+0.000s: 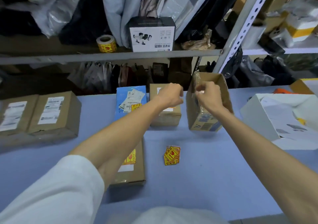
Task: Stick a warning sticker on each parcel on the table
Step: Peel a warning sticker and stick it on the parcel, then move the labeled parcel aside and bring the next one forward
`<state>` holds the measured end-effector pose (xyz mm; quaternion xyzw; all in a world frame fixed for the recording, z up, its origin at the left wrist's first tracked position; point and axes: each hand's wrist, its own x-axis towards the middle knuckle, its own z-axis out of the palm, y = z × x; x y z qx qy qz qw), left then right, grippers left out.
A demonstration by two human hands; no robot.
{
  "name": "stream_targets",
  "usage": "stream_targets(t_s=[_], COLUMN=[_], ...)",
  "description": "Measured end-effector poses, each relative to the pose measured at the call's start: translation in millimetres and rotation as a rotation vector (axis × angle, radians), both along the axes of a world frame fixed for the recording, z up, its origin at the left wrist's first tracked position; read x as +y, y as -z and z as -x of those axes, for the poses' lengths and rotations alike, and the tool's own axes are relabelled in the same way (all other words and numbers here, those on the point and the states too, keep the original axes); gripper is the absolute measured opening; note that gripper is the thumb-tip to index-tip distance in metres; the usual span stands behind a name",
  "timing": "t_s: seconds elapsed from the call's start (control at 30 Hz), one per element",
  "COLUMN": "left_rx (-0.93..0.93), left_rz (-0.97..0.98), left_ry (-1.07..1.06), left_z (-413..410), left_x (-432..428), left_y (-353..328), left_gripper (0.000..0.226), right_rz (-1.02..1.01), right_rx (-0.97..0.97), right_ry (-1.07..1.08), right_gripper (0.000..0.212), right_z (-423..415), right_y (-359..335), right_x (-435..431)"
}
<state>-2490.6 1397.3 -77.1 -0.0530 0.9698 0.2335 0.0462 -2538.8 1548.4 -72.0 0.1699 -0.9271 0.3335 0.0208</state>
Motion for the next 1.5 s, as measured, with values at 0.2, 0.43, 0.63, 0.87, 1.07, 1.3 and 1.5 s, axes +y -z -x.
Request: stream_targets(t_s=[0.2,0.43,0.63,0.87,1.07,1.3,1.5], left_rx=[-0.010,-0.067,-0.180,-0.115,0.034,0.113,0.112], left_rz=[-0.219,-0.166,-0.512,-0.740,-0.927,-0.908,-0.756], left_ry=[-0.306,-0.679,-0.797,-0.826,-0.896,-0.852,-0.791], left_z=[-113,-233,-269,-313,-347,-312,-253], left_x=[-41,-87,-106,-145,-168,-215,-263], left_y=[34,94,115,112,117,102,91], left_gripper=[0.023,0.060,0.070,0.093,0.075,0.065,0.057], right_rz=[-0.011,-0.183,-0.101,0.079,0.147,0.192,0.239], right_rx=[-0.244,-0.539,-0.688,-0.775,-0.802,-0.741,-0.712], right_ry=[-0.236,-0.271,-0.194,-0.318,-0.368,-0.413,-0.371], right_gripper=[0.014,0.048,0.065,0.081,0.082,0.073,0.065], right_z=[-87,-188,-218,-239,-249,-233,-196], right_y=[34,99,108,108,109,85,72], right_x=[-70,-97,-105,-128,-168,-218,-259])
